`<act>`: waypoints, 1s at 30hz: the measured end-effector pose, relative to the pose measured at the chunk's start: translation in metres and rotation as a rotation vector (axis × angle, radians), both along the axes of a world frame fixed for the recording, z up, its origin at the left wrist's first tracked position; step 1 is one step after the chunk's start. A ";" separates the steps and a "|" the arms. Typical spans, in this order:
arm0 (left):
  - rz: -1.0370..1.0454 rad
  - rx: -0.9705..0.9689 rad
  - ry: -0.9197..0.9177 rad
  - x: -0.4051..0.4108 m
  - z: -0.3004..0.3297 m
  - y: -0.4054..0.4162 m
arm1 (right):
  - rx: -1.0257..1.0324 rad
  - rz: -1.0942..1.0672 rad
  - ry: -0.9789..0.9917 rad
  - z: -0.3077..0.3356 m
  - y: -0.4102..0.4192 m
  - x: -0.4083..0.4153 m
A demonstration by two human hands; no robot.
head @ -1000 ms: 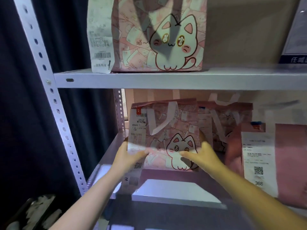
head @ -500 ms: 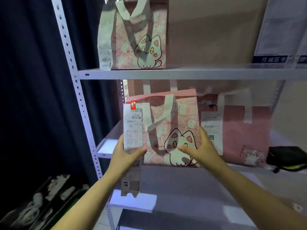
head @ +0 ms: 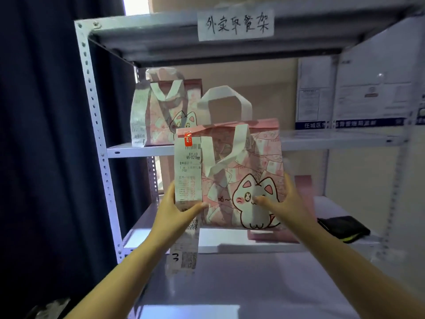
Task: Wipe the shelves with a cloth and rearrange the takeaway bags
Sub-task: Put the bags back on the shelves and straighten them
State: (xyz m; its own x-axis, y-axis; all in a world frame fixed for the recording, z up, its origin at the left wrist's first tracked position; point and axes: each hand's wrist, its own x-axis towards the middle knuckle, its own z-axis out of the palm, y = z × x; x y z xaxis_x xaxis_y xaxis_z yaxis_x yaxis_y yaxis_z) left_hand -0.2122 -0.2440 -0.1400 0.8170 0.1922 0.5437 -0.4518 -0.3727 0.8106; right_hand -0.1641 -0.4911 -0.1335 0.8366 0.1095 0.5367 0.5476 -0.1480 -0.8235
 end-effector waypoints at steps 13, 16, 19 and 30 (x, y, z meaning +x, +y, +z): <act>-0.113 0.082 -0.049 -0.004 0.071 0.004 | 0.072 -0.109 -0.128 0.064 -0.006 -0.043; -0.123 0.064 -0.070 -0.001 0.080 -0.003 | 0.076 -0.126 -0.133 0.078 -0.007 -0.045; -0.124 0.056 -0.085 0.009 0.090 -0.009 | 0.078 -0.140 -0.161 0.091 -0.012 -0.034; -0.081 0.081 -0.151 0.099 0.127 -0.047 | 0.089 -0.113 -0.194 0.125 -0.051 0.065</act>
